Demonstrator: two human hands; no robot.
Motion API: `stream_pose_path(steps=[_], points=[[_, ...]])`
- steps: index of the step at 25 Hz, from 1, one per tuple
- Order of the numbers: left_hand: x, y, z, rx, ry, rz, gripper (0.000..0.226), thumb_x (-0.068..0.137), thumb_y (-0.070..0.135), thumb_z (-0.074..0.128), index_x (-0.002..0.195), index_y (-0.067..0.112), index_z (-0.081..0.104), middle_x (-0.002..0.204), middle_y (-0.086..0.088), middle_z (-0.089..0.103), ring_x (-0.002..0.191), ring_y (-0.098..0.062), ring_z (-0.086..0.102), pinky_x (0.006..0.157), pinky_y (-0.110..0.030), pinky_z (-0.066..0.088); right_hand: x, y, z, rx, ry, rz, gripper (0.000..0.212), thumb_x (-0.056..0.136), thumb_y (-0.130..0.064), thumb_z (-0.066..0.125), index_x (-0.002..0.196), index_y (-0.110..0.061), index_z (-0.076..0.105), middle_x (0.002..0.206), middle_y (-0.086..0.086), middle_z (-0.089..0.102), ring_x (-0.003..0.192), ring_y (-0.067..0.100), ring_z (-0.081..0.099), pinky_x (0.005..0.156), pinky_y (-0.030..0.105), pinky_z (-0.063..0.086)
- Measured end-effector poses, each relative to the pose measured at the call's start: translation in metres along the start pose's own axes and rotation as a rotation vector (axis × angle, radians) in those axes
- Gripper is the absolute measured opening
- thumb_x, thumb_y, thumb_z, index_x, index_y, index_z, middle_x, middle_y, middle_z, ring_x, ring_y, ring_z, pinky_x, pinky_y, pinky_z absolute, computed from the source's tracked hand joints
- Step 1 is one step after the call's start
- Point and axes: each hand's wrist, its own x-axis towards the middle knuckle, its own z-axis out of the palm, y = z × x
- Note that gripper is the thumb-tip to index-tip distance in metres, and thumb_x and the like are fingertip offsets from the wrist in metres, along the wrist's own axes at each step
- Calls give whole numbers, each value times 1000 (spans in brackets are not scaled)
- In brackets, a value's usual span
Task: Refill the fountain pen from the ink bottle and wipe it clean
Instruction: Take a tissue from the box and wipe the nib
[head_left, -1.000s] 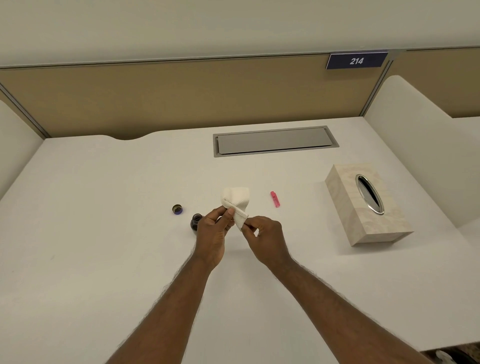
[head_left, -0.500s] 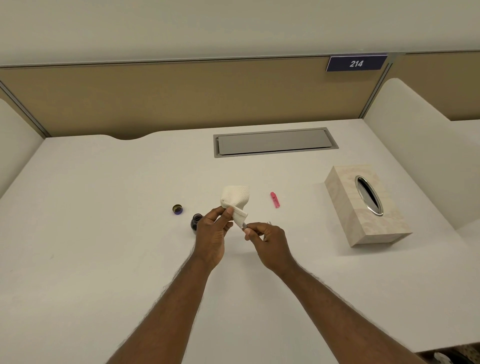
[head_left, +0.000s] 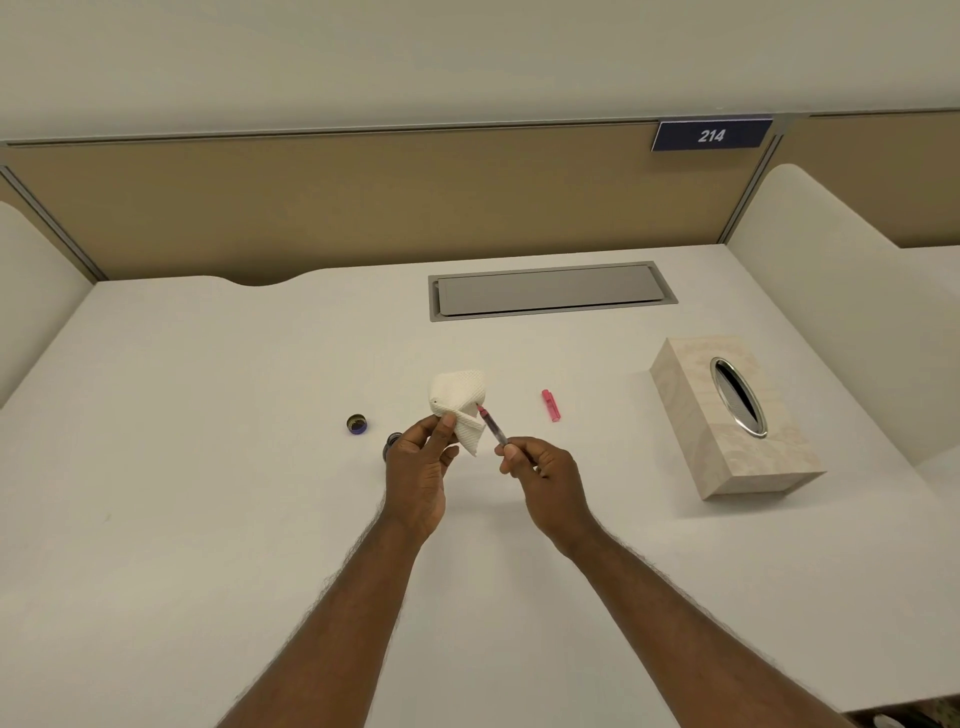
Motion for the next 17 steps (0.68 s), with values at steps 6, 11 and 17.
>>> stream_pose_path(steps=[6, 11, 17], points=[[3, -3, -2, 85, 61, 33, 19, 88, 22, 69, 96, 5, 73, 109, -24, 66, 91, -21, 62, 78, -29, 48, 1, -7, 4, -39, 24, -70, 18, 90, -15, 60, 77, -16, 72, 80, -7, 72, 80, -3, 62, 64, 7, 42], [-7, 1, 7, 45, 72, 50, 14, 90, 12, 66, 94, 1, 73, 88, -10, 73, 87, -21, 66, 82, -30, 50, 3, -4, 12, -90, 39, -103, 16, 89, -15, 63, 76, -16, 73, 76, -8, 72, 73, 1, 61, 60, 9, 40], [-20, 7, 12, 8, 44, 95, 12, 93, 6, 60, 85, 6, 69, 66, 15, 71, 77, -12, 68, 79, -25, 52, 3, -5, 15, -138, 50, -97, 13, 87, -18, 64, 83, -16, 76, 76, -9, 72, 70, -4, 61, 59, 8, 41]])
